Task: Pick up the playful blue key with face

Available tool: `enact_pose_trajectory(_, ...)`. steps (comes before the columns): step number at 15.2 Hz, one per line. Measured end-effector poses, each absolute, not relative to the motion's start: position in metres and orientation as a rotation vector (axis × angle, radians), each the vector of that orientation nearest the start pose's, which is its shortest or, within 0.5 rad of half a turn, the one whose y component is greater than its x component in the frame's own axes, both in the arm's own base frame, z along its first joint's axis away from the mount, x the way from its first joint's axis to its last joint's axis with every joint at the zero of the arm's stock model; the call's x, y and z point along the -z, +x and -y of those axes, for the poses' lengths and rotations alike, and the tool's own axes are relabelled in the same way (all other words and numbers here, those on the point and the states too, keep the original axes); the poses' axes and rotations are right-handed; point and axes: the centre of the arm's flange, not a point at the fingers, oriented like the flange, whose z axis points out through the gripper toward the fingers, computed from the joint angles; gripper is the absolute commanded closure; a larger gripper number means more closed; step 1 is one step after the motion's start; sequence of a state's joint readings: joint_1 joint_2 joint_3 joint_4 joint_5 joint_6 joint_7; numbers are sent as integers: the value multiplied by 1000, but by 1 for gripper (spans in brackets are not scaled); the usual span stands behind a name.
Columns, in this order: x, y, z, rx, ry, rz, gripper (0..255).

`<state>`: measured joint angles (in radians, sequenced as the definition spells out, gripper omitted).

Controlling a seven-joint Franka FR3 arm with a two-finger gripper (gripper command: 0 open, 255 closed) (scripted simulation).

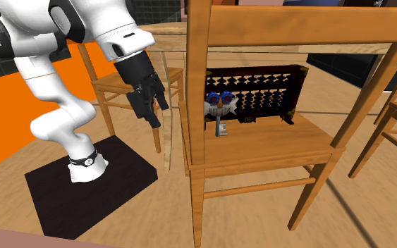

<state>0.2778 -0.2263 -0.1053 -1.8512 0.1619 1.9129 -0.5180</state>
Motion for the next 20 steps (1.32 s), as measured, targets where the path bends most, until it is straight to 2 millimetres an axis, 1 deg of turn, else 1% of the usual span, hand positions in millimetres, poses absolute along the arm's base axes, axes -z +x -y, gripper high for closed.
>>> enact_pose_trajectory(1,-645,514,-102,480,-2782,1008,0)
enact_pose_trajectory(3,-652,528,-118,496,-2715,1102,0)
enact_pose_trajectory(4,-657,533,-126,504,-2680,1149,0)
enact_pose_trajectory(7,-662,549,-154,527,-2572,1281,0)
enact_pose_trajectory(8,-665,553,-158,532,-2543,1314,0)
enact_pose_trajectory(11,-654,557,-168,537,-2515,1344,0)
enact_pose_trajectory(16,-630,557,-169,538,-2511,1349,0)
enact_pose_trajectory(17,-628,557,-169,539,-2511,1349,255)
enact_pose_trajectory(20,-626,557,-169,539,-2511,1349,255)
